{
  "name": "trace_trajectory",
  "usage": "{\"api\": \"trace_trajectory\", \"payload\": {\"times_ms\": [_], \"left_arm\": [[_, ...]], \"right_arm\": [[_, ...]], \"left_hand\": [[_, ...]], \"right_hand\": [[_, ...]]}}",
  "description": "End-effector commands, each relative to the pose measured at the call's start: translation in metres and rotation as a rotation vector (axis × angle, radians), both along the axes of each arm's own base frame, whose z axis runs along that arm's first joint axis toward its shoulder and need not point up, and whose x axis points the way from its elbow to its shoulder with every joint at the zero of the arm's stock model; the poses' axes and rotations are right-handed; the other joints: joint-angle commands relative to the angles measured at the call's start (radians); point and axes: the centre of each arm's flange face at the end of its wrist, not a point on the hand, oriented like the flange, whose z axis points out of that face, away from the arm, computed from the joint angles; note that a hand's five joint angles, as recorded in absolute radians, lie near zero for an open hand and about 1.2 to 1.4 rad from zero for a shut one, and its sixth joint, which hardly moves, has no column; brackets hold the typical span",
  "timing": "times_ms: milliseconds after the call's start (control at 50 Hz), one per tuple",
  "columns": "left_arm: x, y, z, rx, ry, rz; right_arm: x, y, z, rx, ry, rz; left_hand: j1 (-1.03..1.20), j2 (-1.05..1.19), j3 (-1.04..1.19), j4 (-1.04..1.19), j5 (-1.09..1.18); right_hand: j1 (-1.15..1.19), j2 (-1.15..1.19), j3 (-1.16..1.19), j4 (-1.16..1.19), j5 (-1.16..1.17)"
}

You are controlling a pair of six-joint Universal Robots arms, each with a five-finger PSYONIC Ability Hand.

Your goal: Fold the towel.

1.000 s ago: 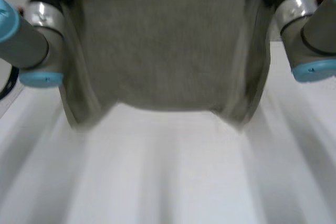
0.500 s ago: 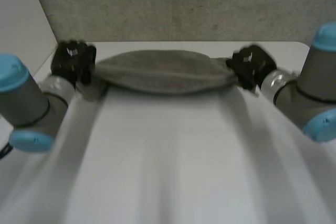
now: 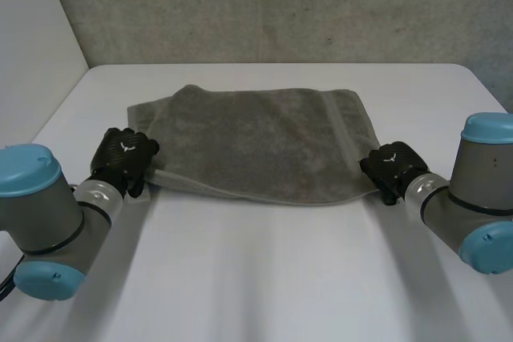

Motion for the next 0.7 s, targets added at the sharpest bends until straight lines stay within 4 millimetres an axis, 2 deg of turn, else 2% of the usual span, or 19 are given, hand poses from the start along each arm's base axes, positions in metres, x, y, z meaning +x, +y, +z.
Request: {"api": "trace_trajectory", "payload": {"times_ms": [20, 40, 80, 140, 300, 540, 640, 700], "left_arm": [[0.000, 0.001, -0.003, 0.010, 0.001, 0.001], [0.000, 0.001, -0.003, 0.010, 0.001, 0.001], [0.000, 0.001, -0.005, 0.013, -0.001, -0.001], [-0.001, 0.001, -0.006, 0.005, -0.001, -0.001], [0.003, 0.000, -0.011, 0.025, -0.012, -0.002], [0.004, 0.006, -0.014, 0.045, -0.027, -0.004], [0.005, 0.005, -0.013, 0.045, -0.031, -0.002], [0.004, 0.007, -0.012, 0.049, -0.029, -0.008]], "right_arm": [[-0.005, -0.007, 0.001, -0.031, 0.015, -0.055], [-0.005, -0.007, 0.001, -0.031, 0.015, -0.055], [-0.010, -0.012, 0.008, -0.068, 0.006, -0.074], [-0.014, -0.016, 0.018, -0.099, 0.000, -0.087], [-0.026, -0.024, 0.026, -0.121, -0.006, -0.120], [-0.026, -0.022, 0.023, -0.116, 0.000, -0.115], [-0.025, -0.022, 0.022, -0.114, 0.002, -0.111], [-0.025, -0.021, 0.021, -0.111, 0.004, -0.110]], "left_hand": [[-0.310, -0.297, -0.299, -0.297, -0.480], [-0.310, -0.298, -0.300, -0.298, -0.481], [-0.673, -0.660, -0.662, -0.660, -0.843], [-0.806, -0.794, -0.796, -0.794, -0.976], [-0.818, -0.806, -0.808, -0.806, -0.989], [-0.818, -0.806, -0.808, -0.806, -0.989], [-0.660, -0.648, -0.649, -0.647, -0.830], [-0.162, -0.150, -0.152, -0.150, -0.333]], "right_hand": [[0.489, 0.477, 0.483, 0.481, 0.491], [0.490, 0.478, 0.484, 0.481, 0.492], [0.490, 0.478, 0.484, 0.481, 0.492], [0.490, 0.478, 0.484, 0.481, 0.492], [0.490, 0.478, 0.484, 0.481, 0.492], [0.490, 0.478, 0.484, 0.481, 0.492], [0.490, 0.478, 0.484, 0.481, 0.492], [0.490, 0.478, 0.484, 0.481, 0.492]]}}
